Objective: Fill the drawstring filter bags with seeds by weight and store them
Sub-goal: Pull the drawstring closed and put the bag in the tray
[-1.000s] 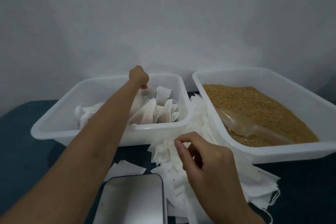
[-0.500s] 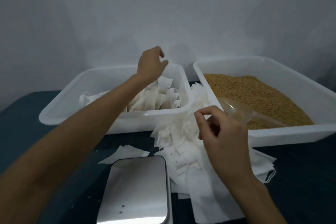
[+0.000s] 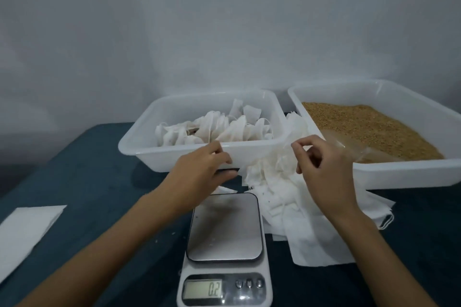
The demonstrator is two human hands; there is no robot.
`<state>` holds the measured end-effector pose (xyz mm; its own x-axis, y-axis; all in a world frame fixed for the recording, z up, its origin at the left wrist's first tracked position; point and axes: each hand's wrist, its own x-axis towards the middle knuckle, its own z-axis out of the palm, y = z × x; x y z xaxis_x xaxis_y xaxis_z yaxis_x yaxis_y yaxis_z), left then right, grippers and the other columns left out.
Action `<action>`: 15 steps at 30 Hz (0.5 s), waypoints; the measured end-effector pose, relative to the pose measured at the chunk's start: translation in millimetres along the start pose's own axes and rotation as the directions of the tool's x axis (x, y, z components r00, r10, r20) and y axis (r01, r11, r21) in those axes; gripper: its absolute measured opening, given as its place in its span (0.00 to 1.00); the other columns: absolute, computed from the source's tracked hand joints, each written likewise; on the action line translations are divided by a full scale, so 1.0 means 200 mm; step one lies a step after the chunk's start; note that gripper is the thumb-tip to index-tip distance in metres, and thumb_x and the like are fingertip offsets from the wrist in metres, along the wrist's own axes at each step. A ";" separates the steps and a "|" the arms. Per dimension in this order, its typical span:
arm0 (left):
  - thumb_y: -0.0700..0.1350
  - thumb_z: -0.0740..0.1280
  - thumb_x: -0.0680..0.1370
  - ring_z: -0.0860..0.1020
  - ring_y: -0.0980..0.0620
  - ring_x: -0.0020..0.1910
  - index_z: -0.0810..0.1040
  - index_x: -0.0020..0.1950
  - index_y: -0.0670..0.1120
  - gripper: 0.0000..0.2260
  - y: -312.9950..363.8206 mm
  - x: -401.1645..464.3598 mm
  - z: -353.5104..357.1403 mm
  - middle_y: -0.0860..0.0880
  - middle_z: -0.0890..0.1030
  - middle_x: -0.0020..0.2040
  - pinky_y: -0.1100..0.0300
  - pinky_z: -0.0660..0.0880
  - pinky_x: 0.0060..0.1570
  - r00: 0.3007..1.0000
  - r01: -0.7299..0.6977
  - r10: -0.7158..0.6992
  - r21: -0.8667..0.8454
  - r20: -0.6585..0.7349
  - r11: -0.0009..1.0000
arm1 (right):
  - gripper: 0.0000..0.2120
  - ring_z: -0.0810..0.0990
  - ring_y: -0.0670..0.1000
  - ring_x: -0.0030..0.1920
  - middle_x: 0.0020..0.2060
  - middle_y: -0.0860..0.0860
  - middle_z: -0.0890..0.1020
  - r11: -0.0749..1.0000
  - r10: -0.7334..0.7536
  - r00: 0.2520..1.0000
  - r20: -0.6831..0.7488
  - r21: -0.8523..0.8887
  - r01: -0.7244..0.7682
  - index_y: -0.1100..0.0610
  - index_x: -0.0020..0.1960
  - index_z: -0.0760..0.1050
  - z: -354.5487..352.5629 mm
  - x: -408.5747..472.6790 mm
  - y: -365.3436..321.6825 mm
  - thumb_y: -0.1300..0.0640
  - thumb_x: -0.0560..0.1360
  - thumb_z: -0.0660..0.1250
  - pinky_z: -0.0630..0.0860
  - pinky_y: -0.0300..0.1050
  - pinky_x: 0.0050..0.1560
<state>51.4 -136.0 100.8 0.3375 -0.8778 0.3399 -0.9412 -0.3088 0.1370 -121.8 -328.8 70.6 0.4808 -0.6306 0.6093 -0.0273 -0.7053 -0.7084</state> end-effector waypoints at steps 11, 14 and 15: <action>0.40 0.71 0.81 0.71 0.58 0.35 0.78 0.40 0.39 0.10 -0.07 -0.15 -0.01 0.47 0.77 0.36 0.63 0.70 0.38 0.938 0.157 -0.290 -0.515 -0.189 0.843 | 0.04 0.78 0.47 0.29 0.28 0.45 0.80 0.997 -0.013 0.991 0.132 0.075 0.004 0.50 0.46 0.81 0.05 -0.05 -0.08 0.52 0.79 0.70 0.75 0.41 0.34; 0.40 0.70 0.82 0.73 0.58 0.34 0.85 0.53 0.41 0.05 0.04 -0.08 -0.01 0.48 0.81 0.39 0.65 0.71 0.36 0.909 0.147 -0.412 -0.881 -0.058 0.449 | 0.13 0.75 0.46 0.29 0.40 0.44 0.84 0.888 0.140 0.929 0.343 0.371 -0.270 0.51 0.54 0.83 0.05 -0.05 -0.12 0.44 0.76 0.70 0.71 0.40 0.29; 0.40 0.70 0.82 0.73 0.56 0.35 0.86 0.54 0.41 0.06 0.08 -0.06 0.00 0.47 0.81 0.39 0.64 0.71 0.36 0.901 0.155 -0.434 -0.927 -0.009 0.341 | 0.17 0.76 0.47 0.31 0.43 0.43 0.84 0.827 0.175 0.885 0.432 0.423 -0.370 0.52 0.58 0.82 0.05 -0.05 -0.12 0.43 0.74 0.70 0.72 0.41 0.28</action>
<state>33.0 -130.5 98.3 0.7128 -0.6532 0.2553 -0.2548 0.0980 0.9620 -116.2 -302.1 78.2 0.7992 -0.5412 0.2613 0.1700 -0.2135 -0.9620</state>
